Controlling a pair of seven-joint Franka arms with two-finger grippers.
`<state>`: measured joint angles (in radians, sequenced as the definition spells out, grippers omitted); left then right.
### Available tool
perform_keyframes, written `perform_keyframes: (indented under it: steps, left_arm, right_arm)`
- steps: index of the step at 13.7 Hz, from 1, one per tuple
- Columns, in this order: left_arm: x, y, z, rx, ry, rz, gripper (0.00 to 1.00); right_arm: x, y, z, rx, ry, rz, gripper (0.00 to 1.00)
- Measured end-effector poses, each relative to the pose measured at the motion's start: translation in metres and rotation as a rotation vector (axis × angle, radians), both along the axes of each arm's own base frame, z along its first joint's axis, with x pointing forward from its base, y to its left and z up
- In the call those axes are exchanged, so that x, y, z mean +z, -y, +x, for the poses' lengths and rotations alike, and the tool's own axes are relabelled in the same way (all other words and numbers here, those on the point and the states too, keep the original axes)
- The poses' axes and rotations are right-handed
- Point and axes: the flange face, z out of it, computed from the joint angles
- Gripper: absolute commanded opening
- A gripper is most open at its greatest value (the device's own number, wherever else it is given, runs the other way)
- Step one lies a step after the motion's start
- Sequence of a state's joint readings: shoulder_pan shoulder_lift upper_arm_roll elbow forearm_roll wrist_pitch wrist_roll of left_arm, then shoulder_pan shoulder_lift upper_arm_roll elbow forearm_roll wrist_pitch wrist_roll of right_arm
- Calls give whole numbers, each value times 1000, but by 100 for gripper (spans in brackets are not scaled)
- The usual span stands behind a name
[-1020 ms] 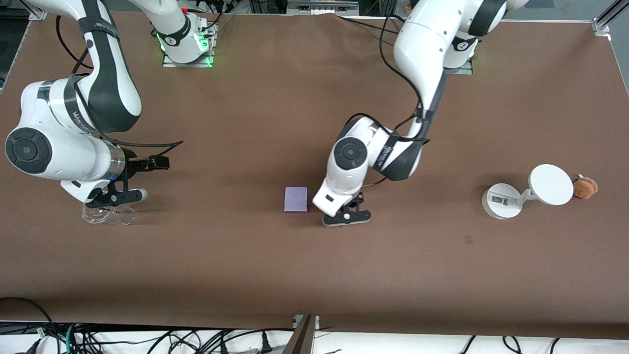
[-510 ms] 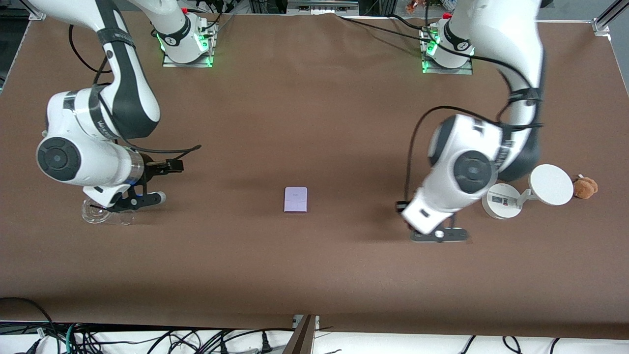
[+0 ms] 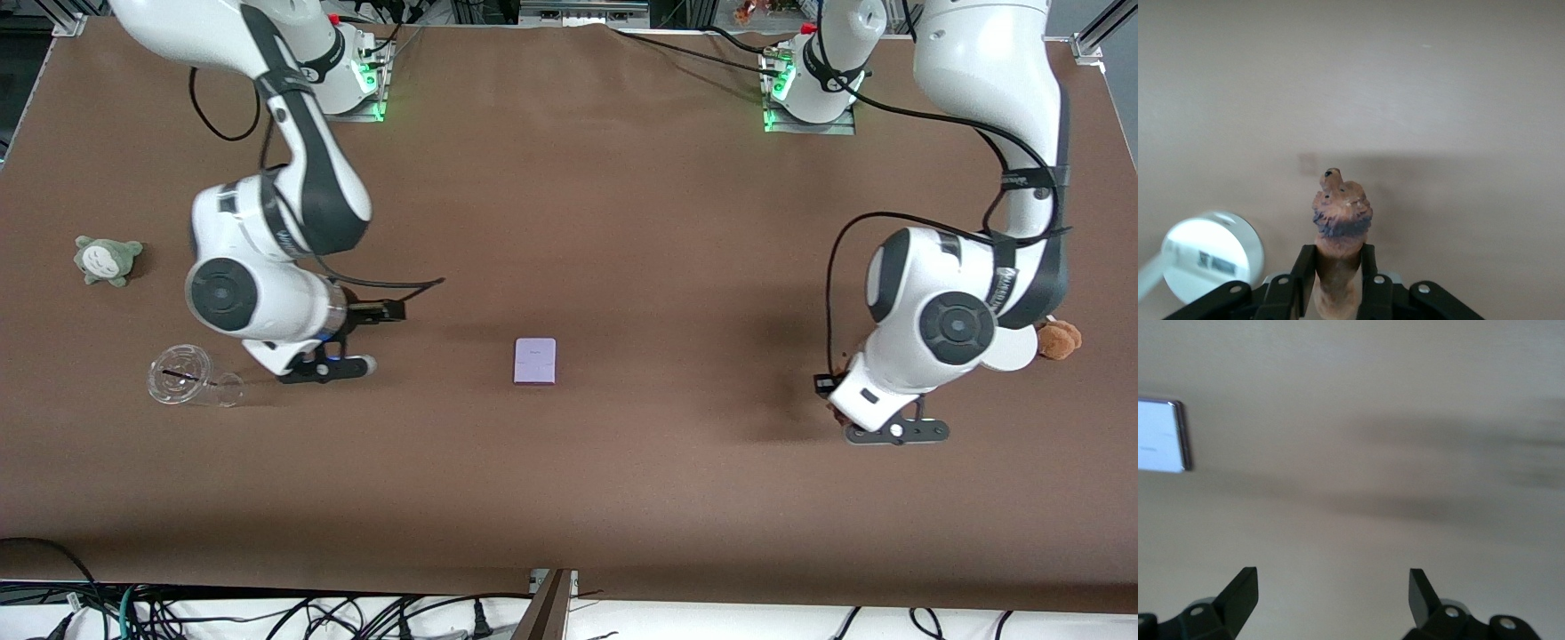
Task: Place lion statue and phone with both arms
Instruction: 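Carry the lion toward the lamp while the right gripper reaches the phone, then lower the lion beside the lamp while the right gripper grasps the phone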
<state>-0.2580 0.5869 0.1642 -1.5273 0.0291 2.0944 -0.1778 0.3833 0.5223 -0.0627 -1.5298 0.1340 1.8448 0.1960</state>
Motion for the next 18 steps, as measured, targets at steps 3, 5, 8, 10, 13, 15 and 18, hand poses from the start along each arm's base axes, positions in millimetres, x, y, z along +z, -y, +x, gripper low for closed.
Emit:
perform_keyframes:
  steps: [3, 5, 8, 10, 13, 15, 18]
  left_arm:
    - [-41, -47, -13, 16, 16, -14, 0]
    - [-54, -47, -21, 16, 4, -45, 0]
    - [-59, -51, -24, 1, 2, -88, 0]
    - [-68, -65, -28, -3, 2, -101, 0]
    - [-75, -66, -33, -6, 2, -102, 0]
    - [-77, -65, -34, -9, -1, -104, 0]
    - [-84, -62, -37, -14, -12, -106, 0]
  right_arm:
    - [-28, -57, -11, -53, 38, -18, 100]
    - [-40, -90, -20, -86, 76, -18, 100]
    - [-58, -126, -28, -144, 134, -5, 100]
    - [-78, -153, -33, -206, 196, 19, 100]
    - [-109, -180, -42, -237, 243, 43, 100]
    - [-128, -195, -50, -231, 269, 60, 100]
    - [-146, -207, -55, -224, 307, 85, 100]
